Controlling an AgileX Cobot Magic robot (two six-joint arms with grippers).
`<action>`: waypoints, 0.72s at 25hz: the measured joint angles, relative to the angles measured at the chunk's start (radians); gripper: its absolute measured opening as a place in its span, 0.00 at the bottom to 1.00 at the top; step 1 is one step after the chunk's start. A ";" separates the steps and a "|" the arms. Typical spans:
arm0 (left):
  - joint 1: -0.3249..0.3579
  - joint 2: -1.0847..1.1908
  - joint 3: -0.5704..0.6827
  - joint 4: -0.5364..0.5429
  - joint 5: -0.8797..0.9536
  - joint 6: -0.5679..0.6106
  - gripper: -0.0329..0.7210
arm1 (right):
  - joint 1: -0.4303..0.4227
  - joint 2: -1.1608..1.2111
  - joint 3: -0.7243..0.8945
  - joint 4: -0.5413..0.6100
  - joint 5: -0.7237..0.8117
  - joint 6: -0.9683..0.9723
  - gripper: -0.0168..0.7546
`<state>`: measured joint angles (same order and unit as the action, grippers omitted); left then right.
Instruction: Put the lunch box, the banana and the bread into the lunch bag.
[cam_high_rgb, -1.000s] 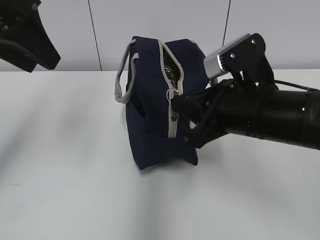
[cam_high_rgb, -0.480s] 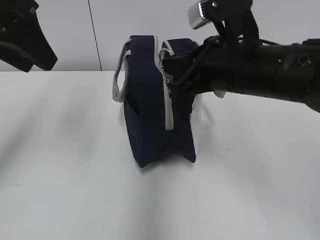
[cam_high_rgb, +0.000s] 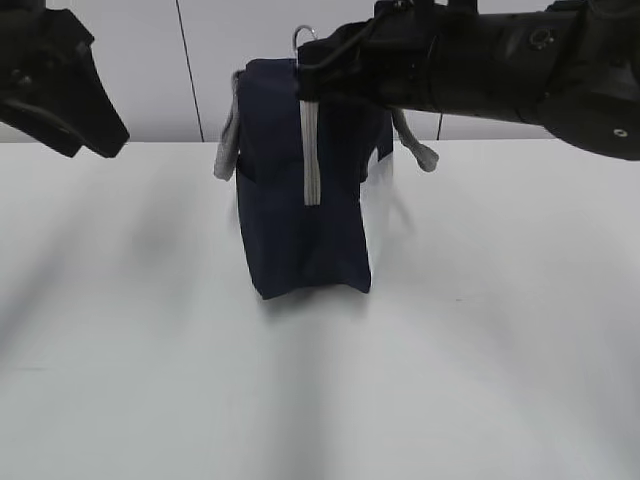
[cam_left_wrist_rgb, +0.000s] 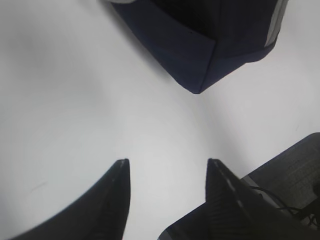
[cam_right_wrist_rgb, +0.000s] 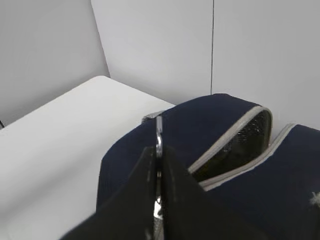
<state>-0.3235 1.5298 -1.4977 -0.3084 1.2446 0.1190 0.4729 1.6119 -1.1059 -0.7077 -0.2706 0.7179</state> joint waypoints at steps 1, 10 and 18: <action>0.000 0.012 0.000 -0.014 -0.005 0.016 0.54 | 0.000 0.000 -0.007 -0.002 0.000 0.019 0.02; 0.000 0.121 0.000 -0.190 -0.161 0.185 0.54 | 0.000 0.002 -0.049 -0.080 0.011 0.200 0.02; 0.000 0.198 0.000 -0.332 -0.268 0.305 0.54 | 0.000 0.002 -0.072 -0.086 0.014 0.224 0.02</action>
<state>-0.3235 1.7281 -1.4977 -0.6404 0.9765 0.4241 0.4729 1.6143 -1.1776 -0.7934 -0.2562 0.9417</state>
